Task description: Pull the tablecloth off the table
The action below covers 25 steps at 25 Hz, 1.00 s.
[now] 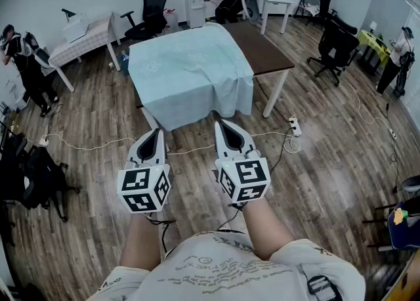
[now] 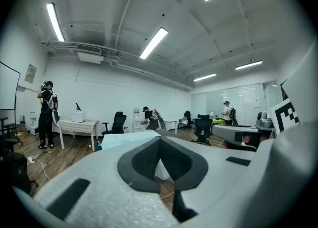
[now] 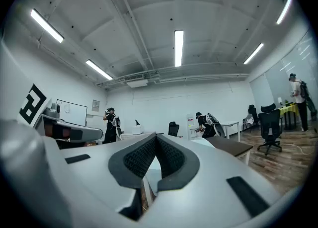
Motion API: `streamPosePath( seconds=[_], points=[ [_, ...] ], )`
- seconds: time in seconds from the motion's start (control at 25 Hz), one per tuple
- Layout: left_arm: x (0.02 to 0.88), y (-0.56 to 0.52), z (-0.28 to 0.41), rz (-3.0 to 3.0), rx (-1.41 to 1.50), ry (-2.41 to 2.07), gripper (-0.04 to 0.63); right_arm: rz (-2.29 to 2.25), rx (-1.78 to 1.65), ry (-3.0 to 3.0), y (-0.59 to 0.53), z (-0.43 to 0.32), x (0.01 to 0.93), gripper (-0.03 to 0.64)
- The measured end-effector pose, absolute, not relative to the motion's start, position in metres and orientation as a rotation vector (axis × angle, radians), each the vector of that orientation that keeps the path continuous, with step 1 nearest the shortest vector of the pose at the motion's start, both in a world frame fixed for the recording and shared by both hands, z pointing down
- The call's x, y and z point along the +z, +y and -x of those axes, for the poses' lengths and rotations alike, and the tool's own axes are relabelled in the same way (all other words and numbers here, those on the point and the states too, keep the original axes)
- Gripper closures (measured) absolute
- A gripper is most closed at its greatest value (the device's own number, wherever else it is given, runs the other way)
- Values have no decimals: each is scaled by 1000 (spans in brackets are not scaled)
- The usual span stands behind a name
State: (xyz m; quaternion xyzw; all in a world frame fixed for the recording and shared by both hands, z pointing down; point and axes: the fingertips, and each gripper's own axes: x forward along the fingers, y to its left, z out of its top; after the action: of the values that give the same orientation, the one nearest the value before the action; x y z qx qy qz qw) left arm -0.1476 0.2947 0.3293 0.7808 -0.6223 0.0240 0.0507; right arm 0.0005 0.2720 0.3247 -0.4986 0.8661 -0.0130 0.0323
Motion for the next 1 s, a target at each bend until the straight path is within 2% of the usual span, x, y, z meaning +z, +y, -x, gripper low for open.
streamPosePath(
  seconds=[1.0],
  points=[
    [349, 242, 88, -2351, 93, -1893, 584, 1504, -38, 2742, 223, -46, 341, 601]
  ],
)
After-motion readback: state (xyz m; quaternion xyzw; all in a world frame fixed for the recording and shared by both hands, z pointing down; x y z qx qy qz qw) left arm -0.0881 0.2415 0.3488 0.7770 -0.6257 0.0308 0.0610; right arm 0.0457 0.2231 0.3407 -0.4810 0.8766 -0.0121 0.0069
